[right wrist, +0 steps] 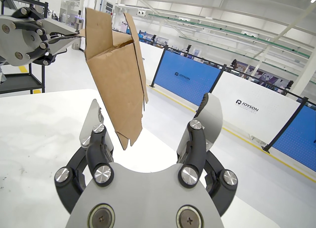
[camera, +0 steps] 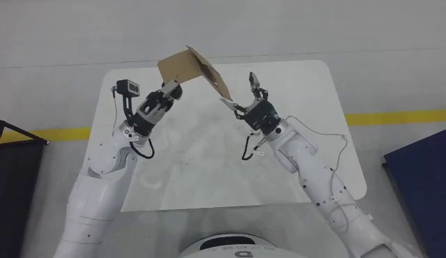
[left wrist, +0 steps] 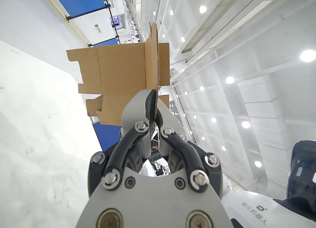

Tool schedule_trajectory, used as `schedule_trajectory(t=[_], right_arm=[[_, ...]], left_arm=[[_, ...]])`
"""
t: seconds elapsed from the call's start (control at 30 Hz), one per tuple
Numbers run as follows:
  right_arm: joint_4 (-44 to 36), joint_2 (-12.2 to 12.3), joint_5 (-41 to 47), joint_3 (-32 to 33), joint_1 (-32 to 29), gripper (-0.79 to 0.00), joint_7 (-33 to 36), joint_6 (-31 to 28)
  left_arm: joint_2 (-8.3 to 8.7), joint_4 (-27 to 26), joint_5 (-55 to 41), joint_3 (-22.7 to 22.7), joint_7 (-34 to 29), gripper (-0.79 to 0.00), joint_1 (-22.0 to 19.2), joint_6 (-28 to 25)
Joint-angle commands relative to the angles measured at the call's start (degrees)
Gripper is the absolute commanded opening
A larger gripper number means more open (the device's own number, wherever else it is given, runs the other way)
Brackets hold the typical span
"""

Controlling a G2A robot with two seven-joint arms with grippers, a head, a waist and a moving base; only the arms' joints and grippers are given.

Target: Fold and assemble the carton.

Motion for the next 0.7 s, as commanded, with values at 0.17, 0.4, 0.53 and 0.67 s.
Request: schedule_trajectory(t=[0.17, 0.4, 0.53, 0.67], right_arm=[[2.89, -1.01, 1.16, -2.58, 2.44, -0.785, -0.39, -0.10], [3.95, -1.46, 4.15, -2.79, 2.55, -0.785, -1.21, -1.47], [4.14, -1.68, 18.03, -0.36, 1.73, -0.785, -0.85, -7.94], [4.46, -1.57, 33.28, 2.69, 1.12, -0.785, 1.41, -17.24]], left_arm=[[-0.02, 0.10, 0.30, -0.29, 0.03, -0.785, 0.47, -0.47], [-0.09, 0.67, 1.59, -0.91, 1.70, 0.000, 0.29, -1.66], [-0.08, 1.92, 2.09, -3.82, 6.01, 0.000, -0.72, -3.19], [0.08, 3.90, 3.46, -7.84, 10.72, 0.000, -1.37, -4.23]])
